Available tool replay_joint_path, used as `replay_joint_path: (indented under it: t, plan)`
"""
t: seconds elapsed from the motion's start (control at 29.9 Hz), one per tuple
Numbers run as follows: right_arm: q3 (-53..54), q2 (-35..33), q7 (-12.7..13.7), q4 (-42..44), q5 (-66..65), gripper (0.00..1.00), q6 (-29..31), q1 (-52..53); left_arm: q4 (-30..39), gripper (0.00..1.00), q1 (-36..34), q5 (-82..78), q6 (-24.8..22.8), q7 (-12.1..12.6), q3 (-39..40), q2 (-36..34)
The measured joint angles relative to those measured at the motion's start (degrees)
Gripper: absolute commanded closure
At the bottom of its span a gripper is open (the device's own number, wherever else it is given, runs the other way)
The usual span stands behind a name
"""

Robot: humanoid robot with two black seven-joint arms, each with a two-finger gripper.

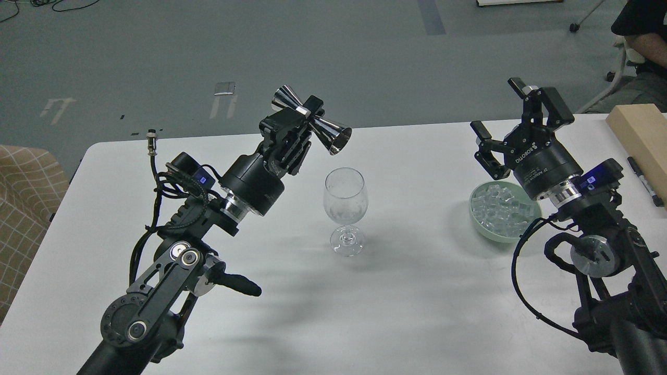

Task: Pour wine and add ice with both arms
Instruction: 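Rotate the silver cup back upright with the left gripper, then move the left gripper with the cup back toward its start spot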

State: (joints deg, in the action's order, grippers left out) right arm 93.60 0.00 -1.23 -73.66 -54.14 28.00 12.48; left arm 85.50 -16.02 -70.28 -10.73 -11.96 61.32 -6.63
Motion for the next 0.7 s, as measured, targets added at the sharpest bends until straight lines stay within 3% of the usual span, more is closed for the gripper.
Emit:
replay_joint_path:
  t: [0.33, 0.7]
  plan:
    - [0.0, 0.0, -0.1, 0.0, 0.0, 0.0, 0.0, -0.1, 1.7, 0.9, 0.0, 10.8, 0.3, 5.0, 1.4, 0.1]
    - [0.1, 0.0, -0.1, 0.1, 0.0, 0.0, 0.0, -0.1, 3.1, 0.91, 0.8, 24.5, 3.9, 13.2, 5.9, 0.3]
